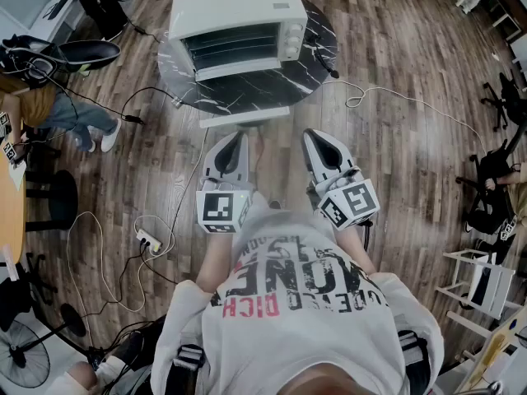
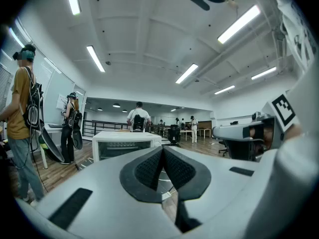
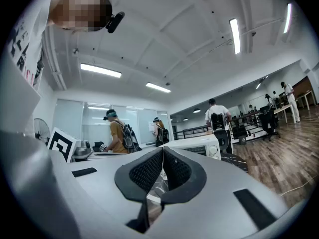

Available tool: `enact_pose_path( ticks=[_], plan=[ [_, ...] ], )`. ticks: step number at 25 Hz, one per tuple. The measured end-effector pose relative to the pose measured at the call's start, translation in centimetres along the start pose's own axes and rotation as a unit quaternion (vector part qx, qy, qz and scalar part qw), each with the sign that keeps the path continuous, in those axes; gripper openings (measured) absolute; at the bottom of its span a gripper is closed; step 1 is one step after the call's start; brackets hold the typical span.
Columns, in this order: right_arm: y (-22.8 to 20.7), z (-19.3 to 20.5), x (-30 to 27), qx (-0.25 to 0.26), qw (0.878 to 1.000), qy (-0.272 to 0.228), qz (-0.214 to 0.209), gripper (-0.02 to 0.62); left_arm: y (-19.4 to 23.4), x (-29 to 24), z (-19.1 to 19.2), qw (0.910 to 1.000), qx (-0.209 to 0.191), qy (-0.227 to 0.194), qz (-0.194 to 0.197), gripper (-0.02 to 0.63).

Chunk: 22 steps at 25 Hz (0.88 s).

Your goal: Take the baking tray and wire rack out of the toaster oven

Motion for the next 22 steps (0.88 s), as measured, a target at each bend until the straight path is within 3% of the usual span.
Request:
enact_pose_path(
  ticks=[14, 22],
  plan=[
    [0.7, 0.3, -0.2, 0.012, 1.000, 0.010, -0.020, 0.002, -0.4, 0.4, 0.5, 0.9999, 0.011, 0.003, -0.001, 0.003],
    [0.9, 0.9, -0.9, -0.030, 0.999, 0.003, -0.018, 0.002, 0.5, 0.9, 0.5, 0.9997, 0.019, -0.003, -0.012, 0.003]
  ],
)
Point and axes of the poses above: the fingertips, and each gripper's own axes: x backward along the fingers, y to its left, z out of its underside, the point moved 10 cm from there along x, backward along the fingers, and after that the axes turned 14 degrees about z, right-handed, at the moved point
